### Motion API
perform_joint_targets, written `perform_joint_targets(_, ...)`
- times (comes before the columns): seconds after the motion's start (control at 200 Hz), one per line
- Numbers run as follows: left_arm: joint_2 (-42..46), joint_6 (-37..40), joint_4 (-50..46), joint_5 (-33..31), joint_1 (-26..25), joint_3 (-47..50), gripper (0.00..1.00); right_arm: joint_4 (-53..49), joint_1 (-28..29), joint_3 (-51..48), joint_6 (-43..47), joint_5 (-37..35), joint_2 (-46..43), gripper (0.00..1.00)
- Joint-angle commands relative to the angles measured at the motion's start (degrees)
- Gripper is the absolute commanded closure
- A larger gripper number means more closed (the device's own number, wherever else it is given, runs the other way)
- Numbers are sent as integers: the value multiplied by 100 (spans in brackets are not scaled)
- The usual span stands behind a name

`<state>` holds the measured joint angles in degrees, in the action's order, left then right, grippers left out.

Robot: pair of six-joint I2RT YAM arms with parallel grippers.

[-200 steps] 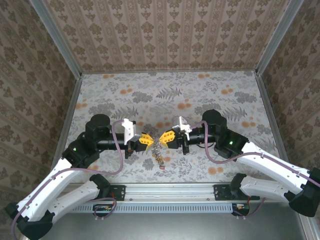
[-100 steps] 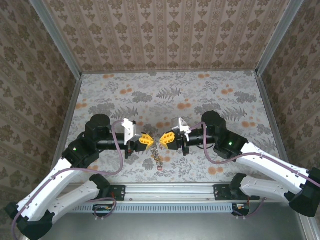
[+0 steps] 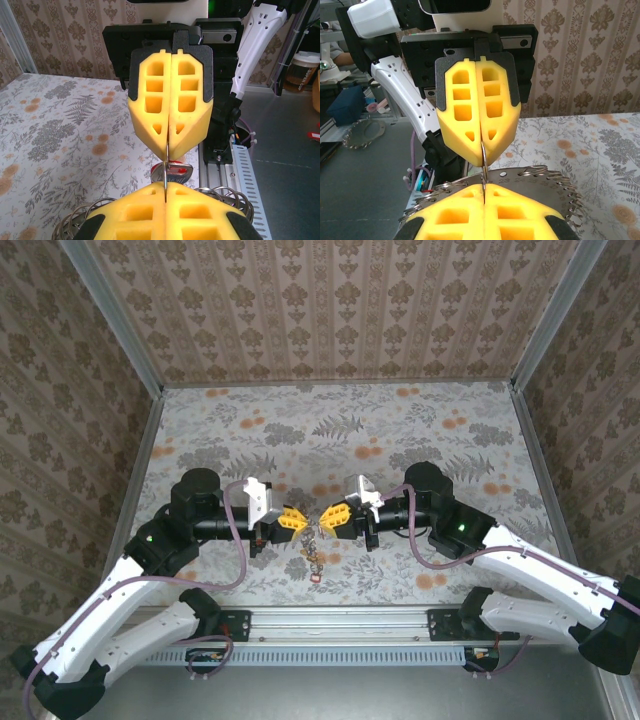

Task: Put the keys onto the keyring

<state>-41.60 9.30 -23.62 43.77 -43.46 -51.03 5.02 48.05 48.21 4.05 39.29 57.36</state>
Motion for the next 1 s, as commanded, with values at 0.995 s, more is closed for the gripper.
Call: perform_joint_targets(0.995, 58, 107, 316, 253, -40, -88, 100, 80, 20, 31, -19, -62, -162, 100)
